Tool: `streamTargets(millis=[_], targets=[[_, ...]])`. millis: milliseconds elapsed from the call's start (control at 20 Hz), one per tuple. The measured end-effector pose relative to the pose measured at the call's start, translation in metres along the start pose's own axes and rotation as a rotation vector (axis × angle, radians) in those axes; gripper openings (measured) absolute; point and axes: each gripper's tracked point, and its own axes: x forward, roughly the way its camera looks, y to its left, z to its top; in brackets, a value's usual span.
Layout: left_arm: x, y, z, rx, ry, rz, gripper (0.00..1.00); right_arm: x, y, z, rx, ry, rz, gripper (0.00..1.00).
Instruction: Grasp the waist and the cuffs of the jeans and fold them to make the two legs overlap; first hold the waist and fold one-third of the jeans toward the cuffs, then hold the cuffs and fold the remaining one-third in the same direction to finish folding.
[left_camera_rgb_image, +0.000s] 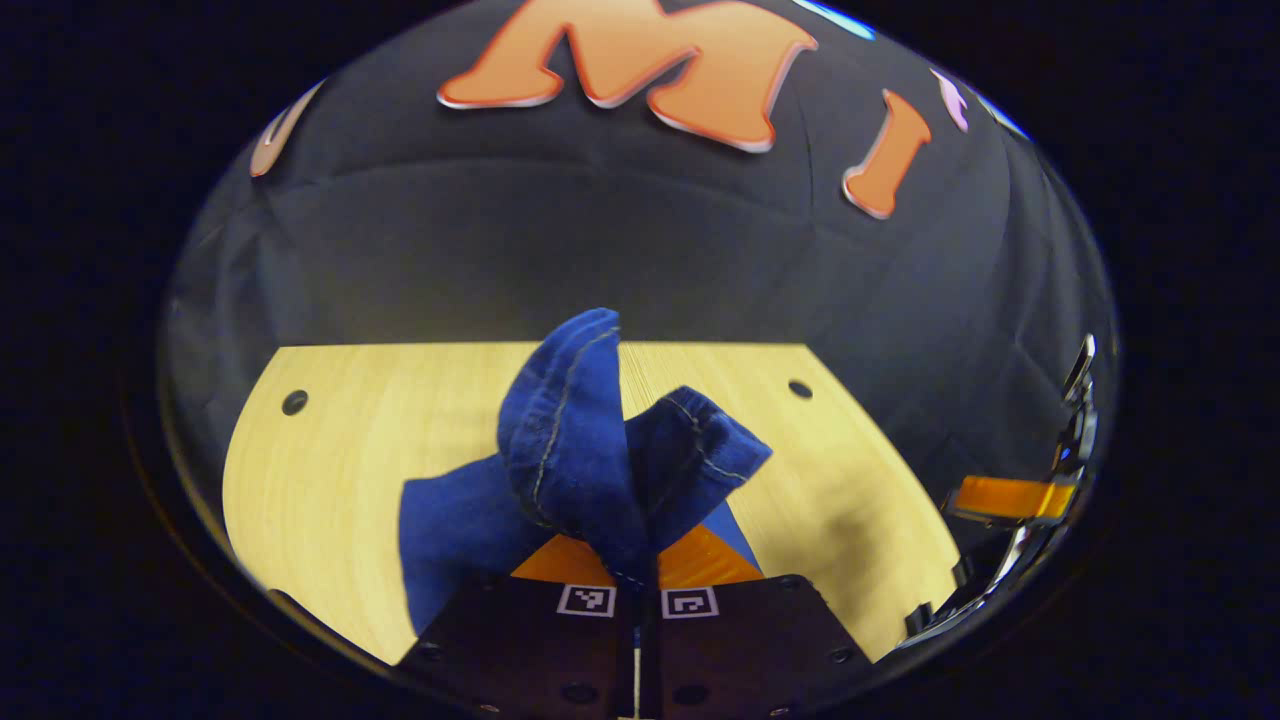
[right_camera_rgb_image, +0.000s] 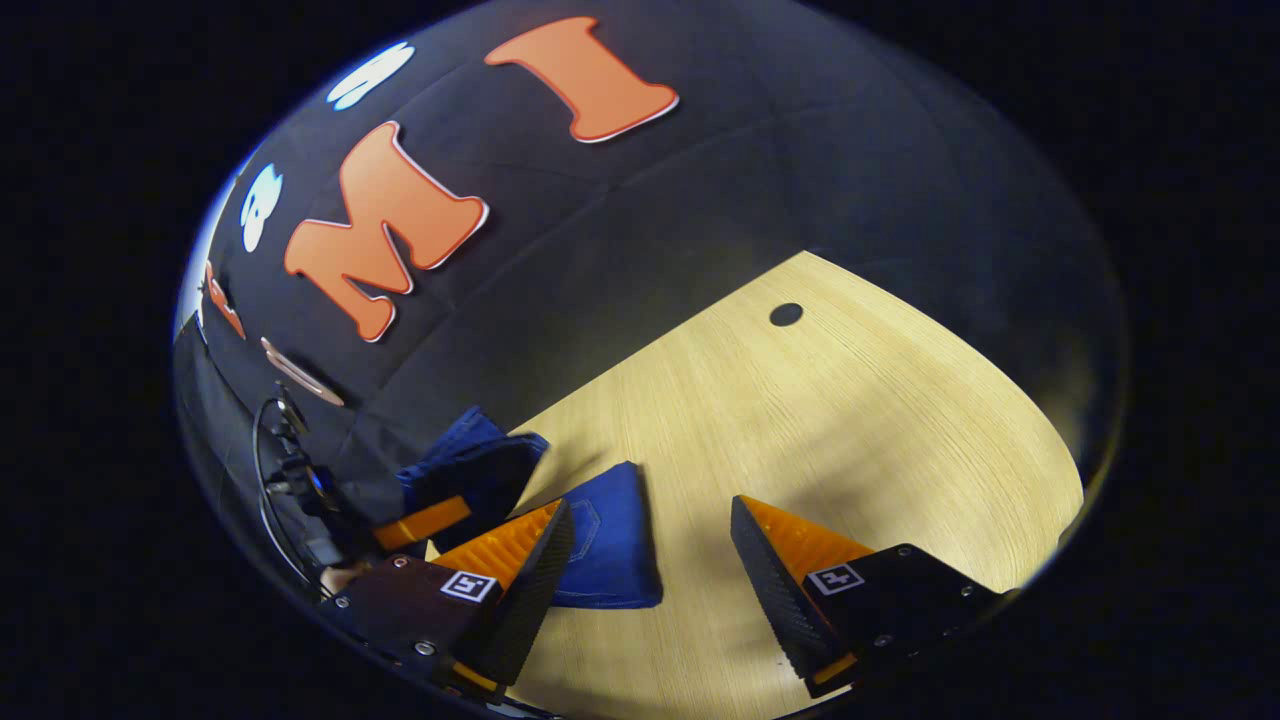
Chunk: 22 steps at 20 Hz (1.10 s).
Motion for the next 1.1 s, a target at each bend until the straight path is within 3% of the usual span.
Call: streamTargets(millis=[200, 400, 550, 600, 700, 750, 850, 900, 1050, 1100], targets=[[0.035, -0.022, -0.040, 0.178, 0.085, 0.090, 0.02, -0.006, -0.022, -0.006, -0.032, 0.019, -0.035, 0.97], [0.052, -0.027, -0.069, 0.197, 0.153, 0.147, 0.02, -0.008, -0.035, -0.009, -0.035, 0.029, -0.049, 0.97], [0.063, -0.028, -0.088, 0.206, 0.196, 0.150, 0.04, -0.006, -0.039, -0.013, -0.025, 0.039, -0.055, 0.97], [0.049, -0.030, -0.087, 0.216, 0.209, 0.155, 0.07, -0.006, -0.041, -0.014, -0.028, 0.043, -0.057, 0.97], [0.058, -0.027, -0.088, 0.231, 0.213, 0.170, 0.20, -0.007, -0.040, -0.016, -0.034, 0.046, -0.058, 0.97], [0.059, -0.032, -0.088, 0.216, 0.212, 0.141, 0.27, -0.008, -0.038, -0.016, -0.035, 0.046, -0.054, 0.97], [0.055, -0.036, -0.083, 0.195, 0.213, 0.116, 0.57, -0.007, -0.033, -0.017, -0.045, 0.051, -0.051, 0.97], [0.054, -0.040, -0.080, 0.172, 0.213, 0.090, 0.48, -0.006, -0.030, -0.017, -0.055, 0.054, -0.051, 0.97], [0.047, -0.068, -0.070, 0.007, 0.223, -0.060, 1.00, -0.007, -0.026, -0.020, -0.102, 0.062, -0.060, 0.97], [0.042, -0.077, -0.064, -0.037, 0.229, -0.101, 1.00, -0.006, -0.022, -0.020, -0.118, 0.063, -0.061, 0.98]])
